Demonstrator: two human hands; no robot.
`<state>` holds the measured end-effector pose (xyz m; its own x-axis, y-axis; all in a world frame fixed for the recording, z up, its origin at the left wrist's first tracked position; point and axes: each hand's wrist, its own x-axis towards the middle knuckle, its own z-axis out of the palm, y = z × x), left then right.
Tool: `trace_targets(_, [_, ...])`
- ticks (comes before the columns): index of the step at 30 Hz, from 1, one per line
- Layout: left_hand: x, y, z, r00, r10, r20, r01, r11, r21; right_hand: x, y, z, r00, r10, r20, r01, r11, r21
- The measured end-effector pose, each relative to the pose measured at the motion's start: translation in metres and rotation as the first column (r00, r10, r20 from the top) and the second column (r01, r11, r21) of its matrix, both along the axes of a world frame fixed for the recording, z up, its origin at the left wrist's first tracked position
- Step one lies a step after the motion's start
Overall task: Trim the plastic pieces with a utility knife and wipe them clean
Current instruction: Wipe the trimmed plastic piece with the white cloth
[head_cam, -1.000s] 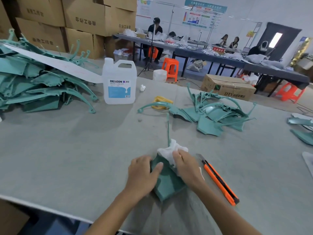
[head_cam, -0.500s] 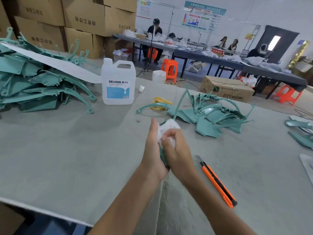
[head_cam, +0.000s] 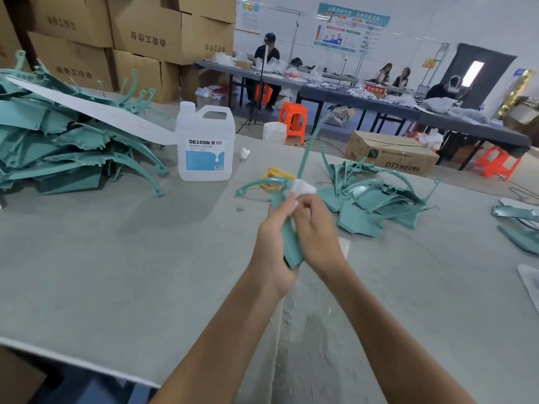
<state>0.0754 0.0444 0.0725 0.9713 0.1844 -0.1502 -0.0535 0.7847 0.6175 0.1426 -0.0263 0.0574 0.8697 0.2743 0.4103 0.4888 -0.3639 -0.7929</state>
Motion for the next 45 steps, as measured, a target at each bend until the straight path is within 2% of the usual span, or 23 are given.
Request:
trace_targets(3, [0.002, 0.000, -0.005, 1.000, -0.003, 0.004, 0.003, 1.000, 0.027, 0.050, -0.014, -0.001, 0.927, -0.294, -0.235, 0.280, 0.956, -0.091])
trace_targets(5, [0.002, 0.009, -0.011, 0.999, 0.014, 0.031, -0.015, 1.000, 0.019, 0.055, -0.026, 0.009, 0.869, -0.354, -0.345, 0.392, 0.919, 0.046])
trace_targets(6, [0.002, 0.013, -0.013, 0.999, 0.022, 0.028, -0.023, 0.999, 0.022, 0.049, -0.028, 0.013, 0.887, -0.328, -0.324, 0.389, 0.910, 0.145])
trace_targets(8, [0.003, 0.015, -0.015, 1.000, 0.013, 0.001, -0.013, 0.999, 0.030, 0.023, -0.021, 0.021, 0.963, -0.177, -0.204, 0.229, 0.935, 0.271])
trace_targets(9, [0.001, 0.013, -0.016, 1.000, 0.002, -0.014, -0.002, 1.000, 0.022, 0.004, -0.012, 0.019, 0.989, -0.055, -0.140, 0.092, 0.957, 0.276])
trace_targets(11, [0.001, 0.005, -0.019, 0.999, 0.006, -0.052, -0.007, 1.000, -0.008, -0.028, 0.000, 0.005, 0.986, 0.162, 0.029, -0.164, 0.982, 0.089])
trace_targets(13, [-0.006, 0.000, -0.019, 1.000, -0.025, -0.016, 0.025, 0.999, -0.035, -0.020, -0.001, -0.004, 0.975, 0.139, 0.176, -0.114, 0.983, -0.145])
trace_targets(14, [-0.010, 0.000, -0.019, 0.999, -0.043, -0.008, 0.042, 0.997, -0.059, -0.002, -0.006, -0.002, 0.983, 0.049, 0.179, -0.009, 0.976, -0.219])
trace_targets(15, [-0.014, 0.001, -0.018, 0.999, -0.051, -0.009, 0.050, 0.997, -0.061, 0.017, -0.013, 0.004, 0.992, -0.084, 0.095, 0.107, 0.957, -0.270])
trace_targets(17, [-0.020, 0.006, -0.017, 0.998, -0.067, 0.001, 0.067, 0.997, -0.050, 0.041, -0.027, 0.017, 0.953, -0.295, -0.067, 0.270, 0.929, -0.254])
trace_targets(18, [-0.020, 0.007, -0.016, 0.996, -0.088, 0.001, 0.088, 0.994, -0.057, 0.042, -0.029, 0.020, 0.952, -0.290, -0.103, 0.271, 0.948, -0.165])
trace_targets(21, [-0.019, 0.010, -0.014, 0.996, -0.093, -0.015, 0.091, 0.992, -0.082, -0.001, -0.011, 0.023, 0.995, -0.007, 0.099, 0.006, 1.000, 0.005])
trace_targets(23, [-0.021, 0.013, -0.013, 0.995, -0.100, -0.003, 0.099, 0.990, -0.101, -0.031, -0.006, 0.011, 0.930, 0.240, 0.279, -0.209, 0.968, -0.137])
trace_targets(25, [-0.028, 0.014, -0.014, 0.992, -0.120, -0.026, 0.117, 0.988, -0.098, -0.017, -0.017, -0.001, 0.898, 0.222, 0.379, -0.125, 0.956, -0.264])
trace_targets(26, [-0.031, 0.016, -0.018, 0.992, -0.115, -0.052, 0.111, 0.992, -0.066, 0.000, -0.023, 0.003, 0.937, 0.108, 0.331, -0.020, 0.966, -0.258])
trace_targets(28, [-0.037, 0.023, -0.026, 0.994, -0.062, -0.087, 0.064, 0.998, 0.011, 0.030, -0.041, 0.013, 0.986, -0.147, 0.074, 0.160, 0.962, -0.222])
trace_targets(30, [-0.041, 0.030, -0.028, 0.995, -0.026, -0.094, 0.033, 0.996, 0.078, 0.042, -0.052, 0.022, 0.977, -0.213, 0.006, 0.213, 0.973, -0.094])
trace_targets(33, [-0.044, 0.034, -0.028, 0.994, -0.005, -0.108, 0.026, 0.981, 0.192, 0.024, -0.041, 0.027, 0.997, -0.007, 0.077, 0.007, 1.000, 0.008])
trace_targets(35, [-0.048, 0.031, -0.027, 0.991, -0.068, -0.113, 0.095, 0.962, 0.255, 0.012, -0.029, 0.023, 0.969, 0.170, 0.180, -0.147, 0.980, -0.135])
trace_targets(37, [-0.056, 0.031, -0.028, 0.978, -0.177, -0.115, 0.203, 0.934, 0.294, 0.017, -0.019, 0.019, 0.907, 0.265, 0.328, -0.159, 0.935, -0.316])
trace_targets(39, [-0.067, 0.037, -0.029, 0.950, -0.292, -0.108, 0.312, 0.903, 0.296, 0.038, -0.017, 0.024, 0.861, 0.206, 0.464, -0.032, 0.934, -0.356])
trace_targets(42, [-0.085, 0.045, -0.034, 0.901, -0.425, -0.090, 0.434, 0.876, 0.210, 0.076, -0.029, 0.051, 0.837, 0.020, 0.546, 0.207, 0.913, -0.351])
trace_targets(45, [-0.090, 0.050, -0.040, 0.905, -0.417, -0.085, 0.425, 0.894, 0.143, 0.088, -0.037, 0.074, 0.819, -0.197, 0.538, 0.314, 0.940, -0.134])
